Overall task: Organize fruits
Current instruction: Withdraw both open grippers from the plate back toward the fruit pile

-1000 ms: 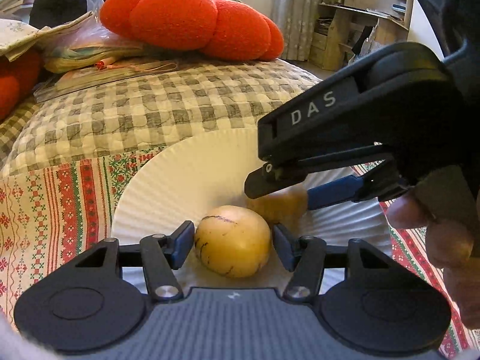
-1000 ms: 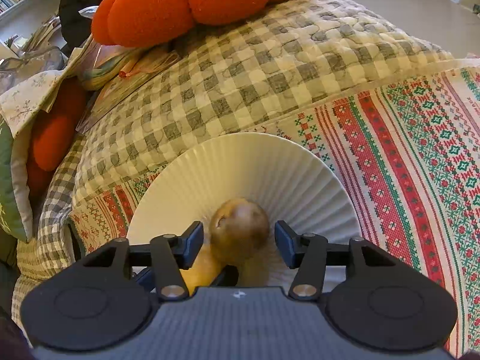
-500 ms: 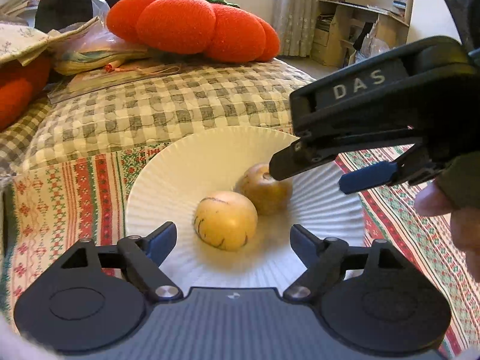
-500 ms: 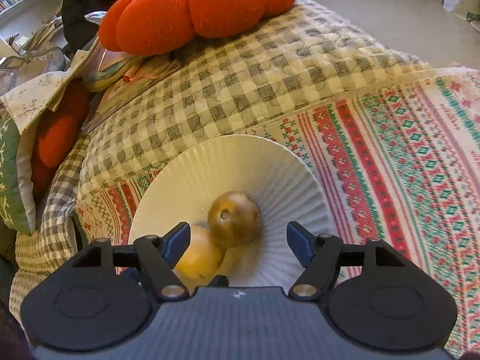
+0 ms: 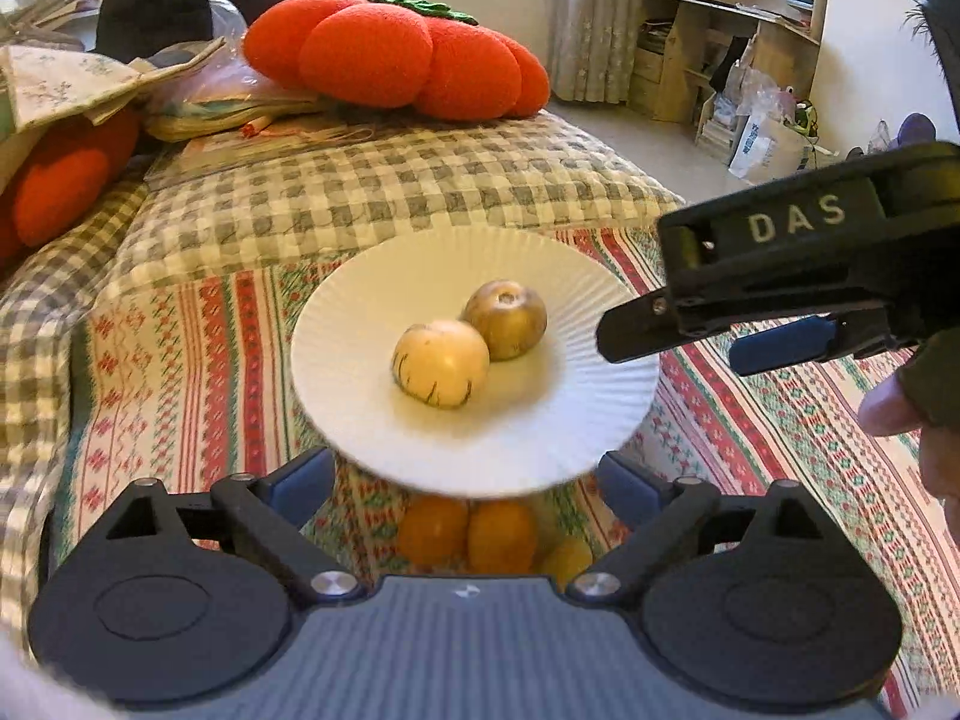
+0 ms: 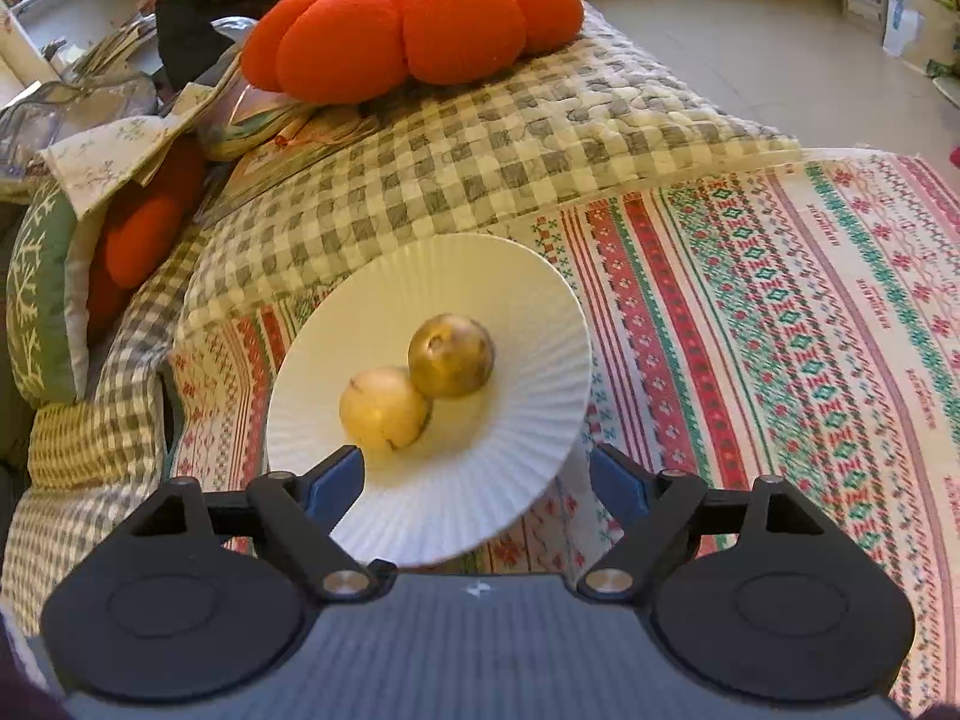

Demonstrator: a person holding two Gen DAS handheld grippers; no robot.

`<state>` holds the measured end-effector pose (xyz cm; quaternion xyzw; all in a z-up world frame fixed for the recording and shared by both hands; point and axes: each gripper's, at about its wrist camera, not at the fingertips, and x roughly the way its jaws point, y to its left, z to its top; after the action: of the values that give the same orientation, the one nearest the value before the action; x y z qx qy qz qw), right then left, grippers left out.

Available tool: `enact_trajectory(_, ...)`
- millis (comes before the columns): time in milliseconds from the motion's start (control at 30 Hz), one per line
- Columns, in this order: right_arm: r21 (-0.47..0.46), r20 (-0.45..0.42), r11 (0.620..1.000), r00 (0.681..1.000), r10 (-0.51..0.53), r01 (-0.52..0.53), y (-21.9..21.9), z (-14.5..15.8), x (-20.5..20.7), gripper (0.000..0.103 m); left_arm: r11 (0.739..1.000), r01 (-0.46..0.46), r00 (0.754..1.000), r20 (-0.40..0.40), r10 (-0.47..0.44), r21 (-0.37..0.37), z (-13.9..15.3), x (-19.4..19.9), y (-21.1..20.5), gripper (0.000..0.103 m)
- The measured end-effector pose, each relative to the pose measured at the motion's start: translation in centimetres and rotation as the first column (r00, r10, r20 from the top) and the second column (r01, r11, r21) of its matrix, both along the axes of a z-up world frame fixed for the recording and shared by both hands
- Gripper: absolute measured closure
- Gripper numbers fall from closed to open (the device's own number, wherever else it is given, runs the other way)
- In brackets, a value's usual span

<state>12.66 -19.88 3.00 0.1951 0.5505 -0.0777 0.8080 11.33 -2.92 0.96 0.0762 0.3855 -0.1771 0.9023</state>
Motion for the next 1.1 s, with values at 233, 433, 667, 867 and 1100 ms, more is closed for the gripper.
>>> enact_trajectory(233, -0.041, 0.003, 0.998, 0.999, 0.039, -0.039, 0.8, 0.5, -2.9, 0.015, 1.000, -0.024, 0.999, -0.031, 0.025, 0.005, -0.3, -2.6, 1.4, 0.012)
enact_trajectory(433, -0.105, 0.016, 0.992, 0.997, 0.078, -0.076, 1.5, 0.8, -5.4, 0.010, 0.998, -0.057, 0.998, -0.031, 0.057, 0.006, -0.6, -4.8, 2.8, 0.010)
enact_trajectory(667, -0.162, 0.031, 0.982, 0.994, 0.102, -0.095, 2.3, 0.9, -7.8, 0.005, 0.996, -0.076, 0.997, -0.022, 0.077, 0.039, -0.9, -6.9, 4.2, 0.010)
enact_trajectory(867, -0.267, 0.059, 0.949, 0.980, 0.191, -0.169, 3.6, 0.6, -9.6, 0.000, 0.994, -0.099, 0.995, -0.019, 0.100, 0.047, -1.4, -8.7, 5.1, 0.010)
enact_trajectory(1100, -0.293, 0.059, 0.933, 0.969, 0.238, -0.211, 4.0, -0.3, -11.0, 0.000, 0.993, -0.114, 0.991, -0.063, 0.116, 0.028, -2.6, -10.2, 5.7, 0.010)
